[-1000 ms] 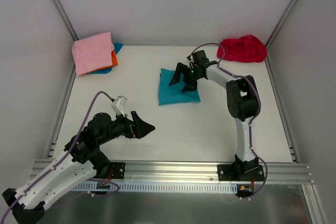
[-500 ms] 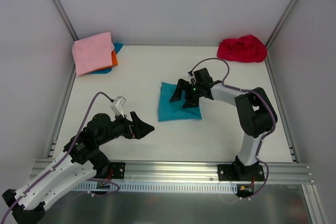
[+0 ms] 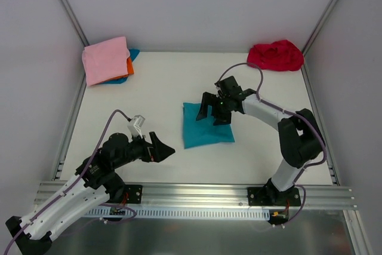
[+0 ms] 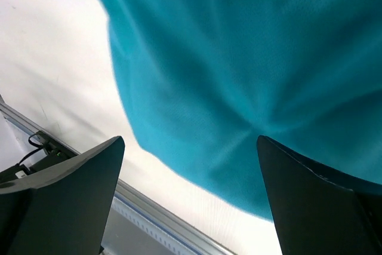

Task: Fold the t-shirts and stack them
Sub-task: Put the neatly folded tshirt into the corner of the board with the left arm

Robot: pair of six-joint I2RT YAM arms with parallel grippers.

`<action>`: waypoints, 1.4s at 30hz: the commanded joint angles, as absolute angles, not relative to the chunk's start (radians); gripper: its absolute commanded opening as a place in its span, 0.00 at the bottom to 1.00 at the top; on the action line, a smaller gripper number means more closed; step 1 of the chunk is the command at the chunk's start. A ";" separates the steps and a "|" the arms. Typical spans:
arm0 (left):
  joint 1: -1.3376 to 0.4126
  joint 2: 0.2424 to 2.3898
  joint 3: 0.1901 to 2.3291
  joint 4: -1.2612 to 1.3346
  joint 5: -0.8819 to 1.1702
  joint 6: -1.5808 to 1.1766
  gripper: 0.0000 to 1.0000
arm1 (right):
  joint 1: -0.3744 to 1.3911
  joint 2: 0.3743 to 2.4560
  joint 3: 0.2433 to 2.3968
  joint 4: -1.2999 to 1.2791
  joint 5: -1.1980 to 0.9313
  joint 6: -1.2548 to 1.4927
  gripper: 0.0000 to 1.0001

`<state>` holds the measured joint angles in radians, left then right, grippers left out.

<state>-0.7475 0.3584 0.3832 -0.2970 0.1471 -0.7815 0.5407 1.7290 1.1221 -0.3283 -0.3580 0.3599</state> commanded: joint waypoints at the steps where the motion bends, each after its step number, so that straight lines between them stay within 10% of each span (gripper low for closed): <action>1: -0.756 0.348 0.367 -0.247 0.140 -0.802 0.99 | 0.545 1.605 1.279 -0.510 -0.278 0.293 1.00; 21: -0.756 0.399 0.327 -0.152 0.147 -0.789 0.99 | 0.913 1.758 1.690 -1.080 0.290 0.251 0.99; 42: -0.756 0.302 0.331 -0.247 0.123 -0.787 0.99 | 0.982 2.008 1.658 -0.890 0.226 0.321 0.99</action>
